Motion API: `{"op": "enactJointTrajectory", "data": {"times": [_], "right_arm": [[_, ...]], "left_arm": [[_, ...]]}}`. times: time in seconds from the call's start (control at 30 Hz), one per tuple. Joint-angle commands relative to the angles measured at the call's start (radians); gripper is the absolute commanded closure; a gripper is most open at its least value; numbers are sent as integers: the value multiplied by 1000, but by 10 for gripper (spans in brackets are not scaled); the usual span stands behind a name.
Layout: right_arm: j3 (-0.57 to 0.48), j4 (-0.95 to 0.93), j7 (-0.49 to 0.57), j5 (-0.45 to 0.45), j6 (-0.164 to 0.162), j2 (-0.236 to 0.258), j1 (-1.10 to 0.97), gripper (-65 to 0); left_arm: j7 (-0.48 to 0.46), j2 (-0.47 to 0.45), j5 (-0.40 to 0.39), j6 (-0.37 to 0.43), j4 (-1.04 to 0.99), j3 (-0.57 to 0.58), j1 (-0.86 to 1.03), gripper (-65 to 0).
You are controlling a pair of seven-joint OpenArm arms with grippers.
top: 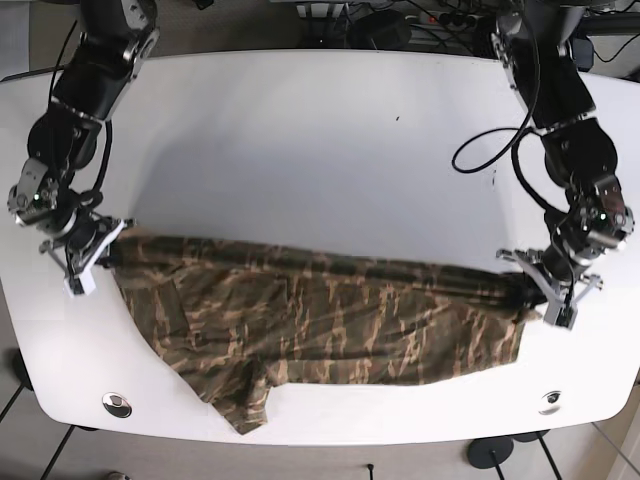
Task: Fold the T-shirt properly
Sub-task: 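Grasp the shirt sides with both grippers and flip it over, then release the shirt edge and reposition both grippers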
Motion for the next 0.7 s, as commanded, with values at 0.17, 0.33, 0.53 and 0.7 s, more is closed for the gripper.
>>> {"op": "enactJointTrajectory", "data": {"times": [0.17, 0.33, 0.53, 0.7], "right_arm": [[85, 65, 13, 103, -9, 36, -204, -21], [106, 203, 12, 122, -9, 5, -357, -21], [108, 259, 12, 122, -9, -15, -453, -22], [134, 291, 12, 123, -9, -15, -537, -146]], "left_arm": [[-27, -19, -58, 10, 109, -136, 233, 0], [-26, -23, -120, 10, 178, -168, 380, 0], [11, -23, -118, 10, 244, -168, 506, -54], [164, -23, -118, 8, 243, -288, 515, -372]]}}
